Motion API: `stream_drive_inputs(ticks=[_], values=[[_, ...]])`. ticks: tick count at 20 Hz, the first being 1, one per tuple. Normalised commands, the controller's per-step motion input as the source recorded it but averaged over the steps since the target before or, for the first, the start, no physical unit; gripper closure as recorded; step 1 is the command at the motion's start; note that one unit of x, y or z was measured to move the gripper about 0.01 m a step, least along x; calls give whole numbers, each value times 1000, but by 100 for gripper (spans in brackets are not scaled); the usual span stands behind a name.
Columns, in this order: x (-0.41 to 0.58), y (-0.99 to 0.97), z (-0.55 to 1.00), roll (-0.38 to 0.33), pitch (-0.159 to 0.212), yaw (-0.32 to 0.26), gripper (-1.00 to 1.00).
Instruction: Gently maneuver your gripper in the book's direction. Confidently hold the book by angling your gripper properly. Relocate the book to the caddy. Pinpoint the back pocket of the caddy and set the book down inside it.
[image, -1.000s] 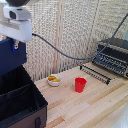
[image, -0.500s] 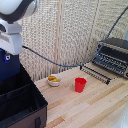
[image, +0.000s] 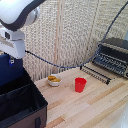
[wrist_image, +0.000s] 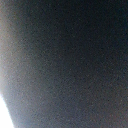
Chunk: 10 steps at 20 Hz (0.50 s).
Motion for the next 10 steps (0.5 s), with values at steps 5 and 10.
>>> stream_drive_inputs(ticks=[5,10], values=[[209,-142,310,19,30,34,-100],[143,-462,441,84,-8,92,-100]])
